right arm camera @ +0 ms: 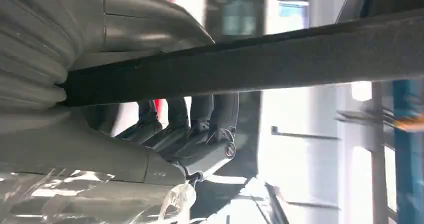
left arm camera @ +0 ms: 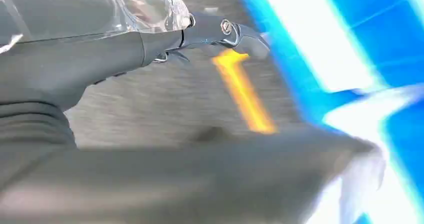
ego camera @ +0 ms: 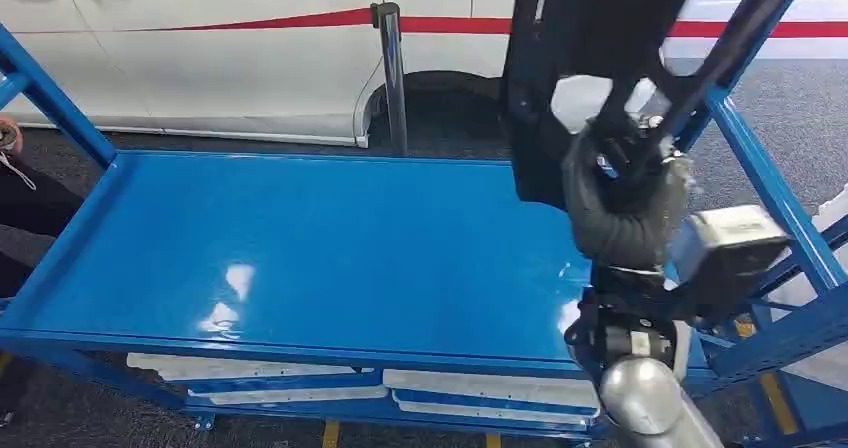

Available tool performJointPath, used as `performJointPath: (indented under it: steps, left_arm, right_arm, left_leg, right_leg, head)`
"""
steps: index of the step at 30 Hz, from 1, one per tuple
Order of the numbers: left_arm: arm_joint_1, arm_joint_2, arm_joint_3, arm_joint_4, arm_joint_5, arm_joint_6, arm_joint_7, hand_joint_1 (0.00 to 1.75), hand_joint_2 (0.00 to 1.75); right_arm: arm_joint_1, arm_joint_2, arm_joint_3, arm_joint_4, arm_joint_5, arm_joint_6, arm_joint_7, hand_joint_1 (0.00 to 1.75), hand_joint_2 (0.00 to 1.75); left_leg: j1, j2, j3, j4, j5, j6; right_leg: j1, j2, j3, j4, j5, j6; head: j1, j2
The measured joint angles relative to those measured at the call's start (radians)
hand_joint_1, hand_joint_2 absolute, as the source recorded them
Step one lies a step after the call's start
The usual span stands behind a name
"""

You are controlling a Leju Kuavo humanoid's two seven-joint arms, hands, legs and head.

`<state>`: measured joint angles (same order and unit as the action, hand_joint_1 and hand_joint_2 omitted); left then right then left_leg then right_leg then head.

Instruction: Take the parts from the cabinet and place them on the table.

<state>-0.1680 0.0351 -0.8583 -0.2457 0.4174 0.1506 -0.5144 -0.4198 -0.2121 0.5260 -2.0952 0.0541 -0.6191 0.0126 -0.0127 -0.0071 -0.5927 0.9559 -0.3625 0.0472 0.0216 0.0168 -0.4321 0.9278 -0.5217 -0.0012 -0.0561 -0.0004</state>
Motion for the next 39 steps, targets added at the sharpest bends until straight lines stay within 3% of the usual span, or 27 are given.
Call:
performJointPath:
  steps: [3, 6, 12, 17, 24, 26, 27, 28, 30, 31, 32, 33, 35, 36, 37, 38, 39]
  left_arm:
    - [-0.019, -0.004, 0.038, -0.005, 0.025, -0.049, 0.01, 0.0, 0.0]
    - [-0.029, -0.011, 0.064, -0.01, 0.024, -0.051, 0.032, 0.0, 0.0]
    - [-0.032, -0.024, 0.074, -0.01, -0.017, -0.034, 0.182, 0.0, 0.0]
    - [-0.031, -0.026, 0.081, -0.01, -0.023, -0.024, 0.199, 0.0, 0.0]
    - [-0.015, -0.026, 0.081, -0.01, -0.044, 0.015, 0.294, 0.0, 0.0]
    - [-0.013, -0.026, 0.081, -0.01, -0.057, 0.021, 0.317, 0.0, 0.0]
    - [-0.012, -0.027, 0.081, -0.01, -0.064, 0.025, 0.33, 0.0, 0.0]
    - [-0.011, -0.026, 0.081, -0.01, -0.068, 0.029, 0.338, 0.0, 0.0]
    - [-0.008, -0.026, 0.079, -0.01, -0.078, 0.037, 0.361, 0.0, 0.0]
    - [-0.002, -0.026, 0.078, -0.01, -0.084, 0.041, 0.378, 0.0, 0.0]
    - [0.003, -0.025, 0.077, -0.01, -0.088, 0.045, 0.391, 0.0, 0.0]
    - [0.01, -0.024, 0.077, -0.01, -0.091, 0.048, 0.401, 0.0, 0.0]
    - [0.016, -0.024, 0.074, -0.01, -0.094, 0.05, 0.409, 0.0, 0.0]
    - [0.016, -0.02, 0.071, -0.01, -0.095, 0.051, 0.418, 0.0, 0.0]
    - [0.017, -0.007, 0.069, -0.008, -0.096, 0.053, 0.425, 0.0, 0.0]
    - [0.019, -0.01, 0.065, -0.008, -0.099, 0.053, 0.431, 0.0, 0.0]
    - [0.023, -0.009, 0.061, -0.008, -0.102, 0.055, 0.435, 0.0, 0.0]
  right_arm:
    - [0.001, -0.01, -0.012, -0.097, 0.01, 0.0, -0.035, 1.75, 1.75]
    - [0.005, -0.011, -0.011, -0.159, 0.004, 0.001, -0.083, 1.75, 1.75]
    - [0.032, -0.012, -0.011, -0.22, -0.19, 0.001, -0.16, 1.75, 1.75]
    - [0.047, -0.014, -0.011, -0.229, -0.262, 0.001, -0.21, 1.75, 1.75]
    - [0.098, -0.021, -0.002, -0.243, -0.468, 0.031, -0.379, 1.75, 1.75]
    - [0.101, -0.021, 0.0, -0.246, -0.514, 0.064, -0.412, 1.75, 1.75]
    - [0.105, -0.024, 0.0, -0.251, -0.525, 0.076, -0.419, 1.75, 1.75]
    - [0.105, -0.026, 0.0, -0.252, -0.529, 0.08, -0.424, 1.75, 1.75]
    - [0.112, -0.026, 0.001, -0.252, -0.542, 0.09, -0.433, 1.75, 1.75]
    - [0.122, -0.027, 0.002, -0.252, -0.548, 0.097, -0.439, 1.75, 1.75]
    - [0.128, -0.028, 0.002, -0.252, -0.55, 0.107, -0.445, 1.75, 1.75]
    - [0.132, -0.03, 0.002, -0.253, -0.554, 0.115, -0.45, 1.75, 1.75]
    - [0.132, -0.03, 0.002, -0.255, -0.555, 0.124, -0.453, 1.75, 1.75]
    - [0.133, -0.03, 0.002, -0.258, -0.555, 0.129, -0.453, 1.75, 1.75]
    - [0.134, -0.031, 0.003, -0.258, -0.555, 0.136, -0.453, 1.75, 1.75]
    - [0.138, -0.031, 0.004, -0.261, -0.554, 0.14, -0.45, 1.75, 1.75]
    - [0.137, -0.031, 0.004, -0.261, -0.555, 0.141, -0.451, 1.75, 1.75]
  left_leg:
    - [0.0, 0.0, 0.0, 0.0, 0.0, 0.0]
    - [0.0, 0.0, 0.0, -0.001, 0.0, 0.0]
    - [0.0, 0.0, 0.0, -0.001, 0.0, 0.0]
    - [-0.002, 0.0, -0.001, 0.0, -0.001, 0.001]
    - [-0.009, 0.0, -0.004, 0.004, -0.006, 0.013]
    - [-0.001, 0.001, -0.001, -0.011, 0.002, 0.019]
    - [0.006, 0.003, 0.006, -0.028, 0.01, 0.019]
    - [0.009, 0.003, 0.008, -0.035, 0.014, 0.02]
    - [0.013, 0.005, 0.004, -0.035, 0.016, 0.02]
    - [0.016, 0.007, 0.003, -0.035, 0.017, 0.018]
    - [0.02, 0.007, 0.001, -0.035, 0.019, 0.015]
    - [0.027, 0.007, -0.001, -0.034, 0.022, 0.01]
    - [0.043, 0.007, -0.009, -0.027, 0.026, -0.006]
    - [0.044, 0.004, -0.017, -0.016, 0.025, -0.02]
    - [0.041, 0.0, -0.026, -0.007, 0.026, -0.033]
    - [0.041, 0.0, -0.027, -0.005, 0.03, -0.042]
    - [0.037, -0.001, -0.033, -0.003, 0.035, -0.047]
  right_leg:
    - [0.0, 0.0, 0.0, 0.0, 0.0, 0.0]
    - [0.0, 0.0, 0.0, 0.0, 0.0, 0.0]
    - [0.0, 0.0, 0.0, 0.0, 0.0, 0.0]
    - [-0.001, 0.0, 0.0, -0.001, -0.001, 0.001]
    - [-0.005, 0.0, -0.001, -0.002, -0.002, 0.008]
    - [-0.001, 0.0, 0.0, -0.003, -0.002, 0.014]
    - [0.002, -0.001, 0.001, 0.0, -0.014, 0.016]
    - [0.002, -0.003, -0.018, 0.04, -0.048, 0.026]
    - [-0.011, -0.004, -0.102, 0.214, -0.136, 0.039]
    - [-0.02, -0.004, -0.141, 0.294, -0.159, 0.047]
    - [-0.029, -0.005, -0.158, 0.323, -0.152, 0.055]
    - [-0.039, -0.007, -0.15, 0.297, -0.118, 0.065]
    - [-0.062, -0.013, -0.084, 0.141, -0.022, 0.091]
    - [-0.076, -0.019, -0.036, 0.043, 0.017, 0.11]
    - [-0.068, -0.006, -0.034, 0.037, 0.009, 0.115]
    - [-0.068, 0.002, -0.056, 0.058, 0.025, 0.09]
    - [-0.069, 0.002, -0.06, 0.051, 0.006, 0.074]
  head:
    - [0.0, 0.0]
    - [0.0, 0.0]
    - [0.0, 0.0]
    - [0.0, 0.0]
    - [0.0, 0.0]
    - [0.0, 0.0]
    - [0.0, 0.0]
    - [0.003, 0.0]
    - [0.004, 0.0]
    - [0.004, 0.0]
    - [0.004, 0.0]
    - [0.004, 0.0]
    - [0.004, 0.0]
    - [0.005, 0.0]
    - [0.011, 0.0]
    - [0.009, 0.0]
    - [0.01, 0.0]
